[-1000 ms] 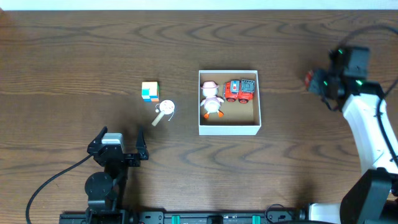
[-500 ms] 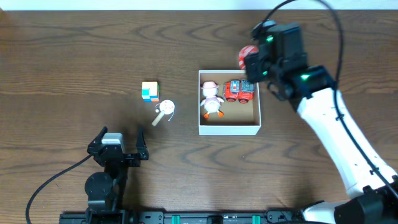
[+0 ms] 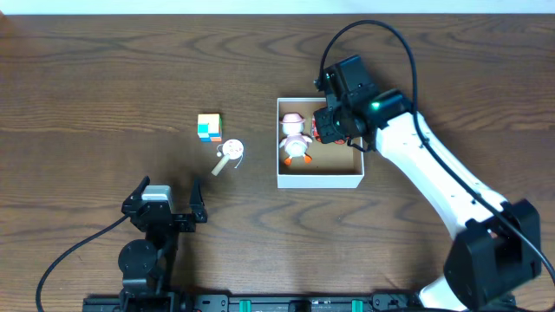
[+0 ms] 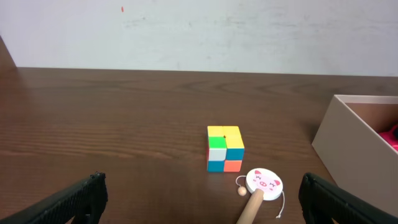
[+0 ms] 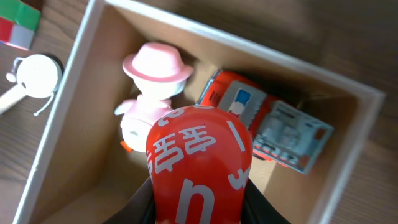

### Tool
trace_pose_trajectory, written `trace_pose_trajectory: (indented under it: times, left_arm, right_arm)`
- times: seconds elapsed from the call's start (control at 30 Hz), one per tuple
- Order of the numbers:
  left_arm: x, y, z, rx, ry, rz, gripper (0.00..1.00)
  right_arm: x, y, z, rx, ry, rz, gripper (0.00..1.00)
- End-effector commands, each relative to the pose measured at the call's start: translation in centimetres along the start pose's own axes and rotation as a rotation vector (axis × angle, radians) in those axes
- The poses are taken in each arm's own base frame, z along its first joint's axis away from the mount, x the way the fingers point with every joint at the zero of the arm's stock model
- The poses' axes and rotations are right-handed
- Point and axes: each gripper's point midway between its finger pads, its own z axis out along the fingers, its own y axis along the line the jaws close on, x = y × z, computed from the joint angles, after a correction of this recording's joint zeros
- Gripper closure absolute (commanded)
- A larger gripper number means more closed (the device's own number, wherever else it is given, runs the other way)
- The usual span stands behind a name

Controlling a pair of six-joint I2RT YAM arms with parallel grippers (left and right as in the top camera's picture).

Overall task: Pack container
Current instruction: 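Carry the red ball into the box and place it by the duck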

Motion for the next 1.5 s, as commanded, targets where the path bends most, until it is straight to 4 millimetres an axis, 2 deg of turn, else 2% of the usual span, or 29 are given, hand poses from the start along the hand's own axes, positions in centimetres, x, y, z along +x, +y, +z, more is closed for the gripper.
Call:
trace_pose_trajectory:
  times: [0.0, 0.17, 0.4, 0.6, 0.83, 1.17, 1.23, 1.47]
  left_arm:
    - [1.5, 0.4, 0.2, -0.018, 0.032, -0.002, 0.02]
    - [1.5, 0.4, 0.2, -0.018, 0.032, -0.002, 0.02]
    - [1.5, 0.4, 0.2, -0.018, 0.032, -0.002, 0.02]
    - [1.5, 0.4, 0.2, -0.018, 0.032, -0.002, 0.02]
    - [1.5, 0.4, 0.2, -0.018, 0.032, -0.002, 0.02]
    - [1.5, 0.4, 0.2, -0.018, 0.032, -0.002, 0.02]
    - [1.5, 0.4, 0.2, -0.018, 0.032, -0.002, 0.02]
    - [1.5, 0.4, 0.2, -0.018, 0.032, -0.002, 0.02]
  right_arm:
    - [0.3, 1.3, 1.0, -0.042, 0.027, 0.002, 0.99]
    - [1.0, 2.0, 2.2, -0.047, 0.062, -0.016, 0.99]
    - [1.4, 2.5, 2.4, -0.051, 0.075, -0.026, 0.99]
    - [2.1, 4.8, 2.3, -0.137, 0.103, -0.044, 0.99]
    - [3.0, 6.7, 2.2, -0.148, 0.118, -0.096, 0.99]
    - [4.0, 7.0, 2.2, -0.145, 0.153, -0.107, 0.96]
    - [4.2, 7.2, 2.2, -0.146, 0.156, -0.111, 0.99]
    - [5.4, 8.0, 3.7, -0.145, 0.202, -0.133, 0.99]
